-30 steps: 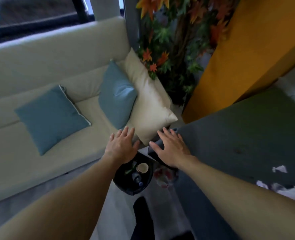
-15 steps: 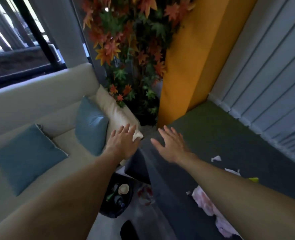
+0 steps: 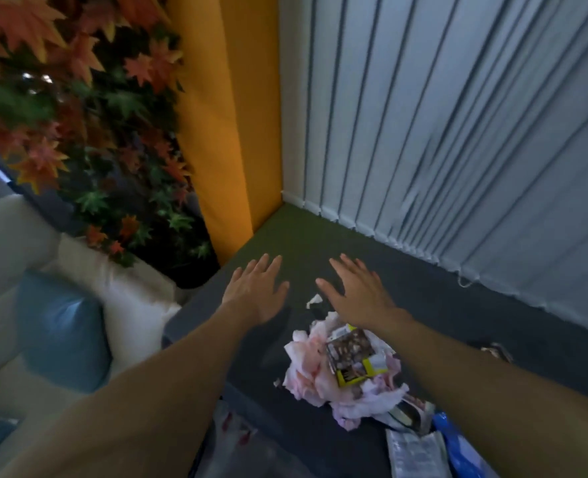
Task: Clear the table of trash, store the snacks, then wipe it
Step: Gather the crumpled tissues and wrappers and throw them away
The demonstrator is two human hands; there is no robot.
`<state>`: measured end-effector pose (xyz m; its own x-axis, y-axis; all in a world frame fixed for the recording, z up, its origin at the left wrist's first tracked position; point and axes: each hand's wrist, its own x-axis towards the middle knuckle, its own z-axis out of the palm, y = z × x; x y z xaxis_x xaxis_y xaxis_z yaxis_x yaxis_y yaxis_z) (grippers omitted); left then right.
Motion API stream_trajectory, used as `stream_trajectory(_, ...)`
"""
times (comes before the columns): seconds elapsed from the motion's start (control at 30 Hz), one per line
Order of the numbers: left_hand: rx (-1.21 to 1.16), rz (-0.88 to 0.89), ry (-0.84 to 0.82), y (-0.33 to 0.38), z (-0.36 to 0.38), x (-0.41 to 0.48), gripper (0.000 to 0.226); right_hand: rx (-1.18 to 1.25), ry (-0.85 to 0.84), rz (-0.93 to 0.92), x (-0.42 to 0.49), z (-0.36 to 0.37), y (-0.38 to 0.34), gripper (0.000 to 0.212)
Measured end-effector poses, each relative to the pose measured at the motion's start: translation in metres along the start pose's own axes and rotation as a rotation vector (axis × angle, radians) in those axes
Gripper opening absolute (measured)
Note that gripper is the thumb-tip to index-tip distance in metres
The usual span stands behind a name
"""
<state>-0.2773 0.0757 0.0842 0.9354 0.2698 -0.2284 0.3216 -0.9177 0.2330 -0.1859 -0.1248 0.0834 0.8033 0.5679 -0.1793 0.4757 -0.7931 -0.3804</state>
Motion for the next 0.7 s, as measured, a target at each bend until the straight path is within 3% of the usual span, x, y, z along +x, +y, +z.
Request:
stream_trajectory(0.43, 0.058, 0.275, -0.205, 0.122, 0.061, 0.026, 0.078, 0.079, 0.059, 0.233, -0.072, -0.015, 0.14, 0.073)
stream_trajectory(0.6, 0.006, 0.251, -0.352, 0.13, 0.094, 0.026, 0.095, 0.104, 0.033, 0.291, -0.09, -0.001, 0.166, 0.073)
stream_trajectory(0.7, -0.028, 0.222, -0.348, 0.127, 0.111, 0.023, 0.098, 0.119, 0.032, 0.301, -0.097, 0.007, 0.175, 0.073)
